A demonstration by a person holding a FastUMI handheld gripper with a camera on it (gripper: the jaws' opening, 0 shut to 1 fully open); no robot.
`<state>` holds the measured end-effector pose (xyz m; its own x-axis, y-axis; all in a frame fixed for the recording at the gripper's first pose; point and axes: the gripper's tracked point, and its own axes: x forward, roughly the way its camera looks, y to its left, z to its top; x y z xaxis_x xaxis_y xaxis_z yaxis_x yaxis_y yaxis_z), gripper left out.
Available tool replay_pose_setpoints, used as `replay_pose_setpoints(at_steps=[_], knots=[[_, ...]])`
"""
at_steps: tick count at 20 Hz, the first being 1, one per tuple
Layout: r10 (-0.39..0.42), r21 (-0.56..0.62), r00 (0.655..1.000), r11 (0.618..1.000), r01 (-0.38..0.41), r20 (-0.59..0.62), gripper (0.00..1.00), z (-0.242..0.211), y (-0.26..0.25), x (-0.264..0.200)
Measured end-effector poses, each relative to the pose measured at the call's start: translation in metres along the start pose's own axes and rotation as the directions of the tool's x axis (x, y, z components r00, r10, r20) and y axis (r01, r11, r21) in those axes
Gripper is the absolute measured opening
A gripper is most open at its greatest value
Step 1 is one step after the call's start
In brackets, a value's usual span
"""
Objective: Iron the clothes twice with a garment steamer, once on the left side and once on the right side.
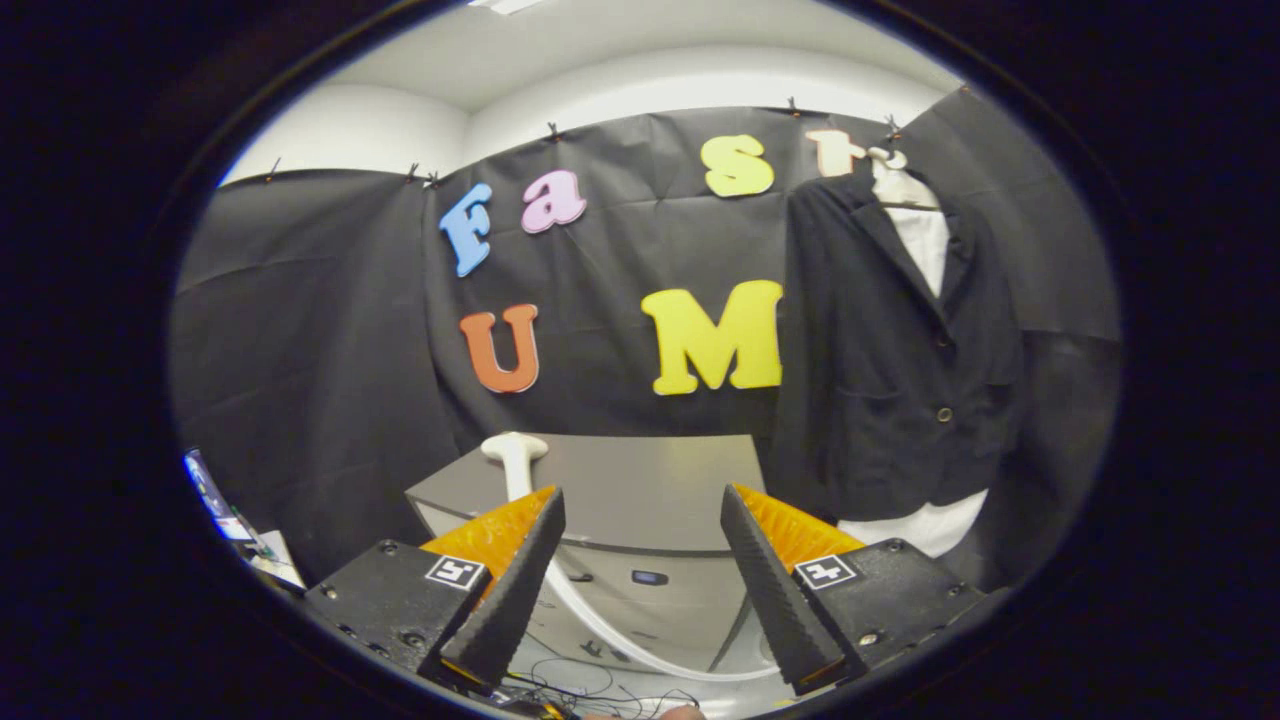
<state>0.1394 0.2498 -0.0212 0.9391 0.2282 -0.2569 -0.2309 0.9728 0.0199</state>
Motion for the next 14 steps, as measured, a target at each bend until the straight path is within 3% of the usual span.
replay_pose_setpoints(at_steps=[7, 14], knots=[[0.202, 0.007, 0.972, 0.979, -0.203, -0.118, 0.98, -0.009, 0.074, 0.107], [0.272, -0.010, 0.916, 0.958, -0.288, -0.295, 0.98, -0.042, 0.113, 0.205]])
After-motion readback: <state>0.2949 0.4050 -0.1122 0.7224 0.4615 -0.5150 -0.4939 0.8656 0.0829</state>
